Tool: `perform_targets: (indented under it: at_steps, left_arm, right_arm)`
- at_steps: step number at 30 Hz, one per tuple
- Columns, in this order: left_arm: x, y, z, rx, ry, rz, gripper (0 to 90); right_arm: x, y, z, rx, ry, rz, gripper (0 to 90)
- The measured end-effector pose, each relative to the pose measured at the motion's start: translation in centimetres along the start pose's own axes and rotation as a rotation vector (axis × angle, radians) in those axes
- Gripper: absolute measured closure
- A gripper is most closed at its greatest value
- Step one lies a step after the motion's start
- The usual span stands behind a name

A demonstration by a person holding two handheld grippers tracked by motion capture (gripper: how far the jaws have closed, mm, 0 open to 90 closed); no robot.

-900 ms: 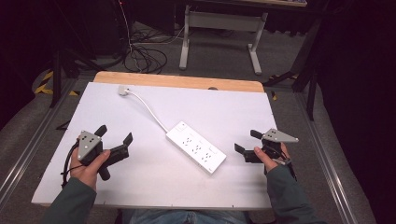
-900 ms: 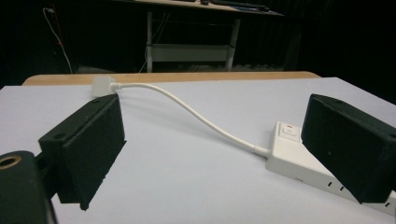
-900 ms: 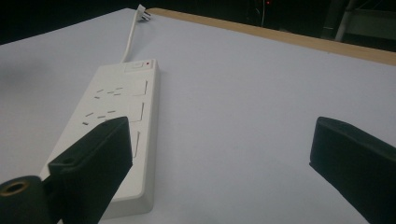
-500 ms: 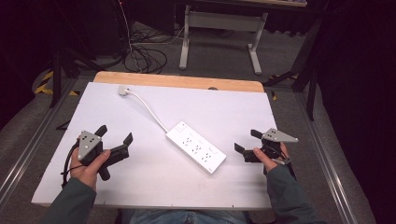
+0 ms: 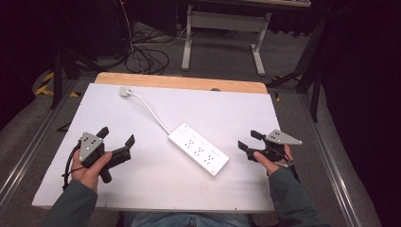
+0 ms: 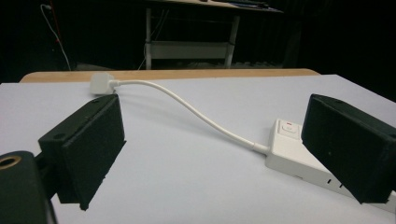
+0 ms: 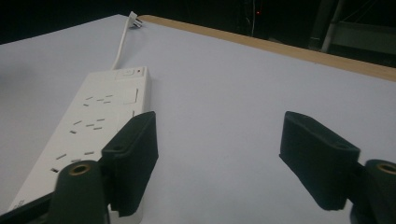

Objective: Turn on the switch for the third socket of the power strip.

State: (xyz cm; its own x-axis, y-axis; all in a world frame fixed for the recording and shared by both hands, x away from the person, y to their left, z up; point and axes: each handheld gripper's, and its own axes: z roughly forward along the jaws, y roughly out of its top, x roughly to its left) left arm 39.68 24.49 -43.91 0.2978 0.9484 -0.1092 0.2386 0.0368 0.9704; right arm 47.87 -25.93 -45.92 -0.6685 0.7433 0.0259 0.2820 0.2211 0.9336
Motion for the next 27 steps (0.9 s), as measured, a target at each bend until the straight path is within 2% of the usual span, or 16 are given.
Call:
perform_targets:
  at_steps: [18, 27]
  left_arm:
    - [-0.07, -0.02, 0.12, 0.009, -0.005, 0.003, 6.7]
    - [-0.13, -0.03, 0.15, 0.012, -0.006, 0.007, 6.7]
  right_arm:
    - [0.02, -0.01, -0.10, 0.044, 0.016, 0.013, 76.6]
    - [0.07, -0.04, -0.10, 0.071, 0.028, 0.020, 89.8]
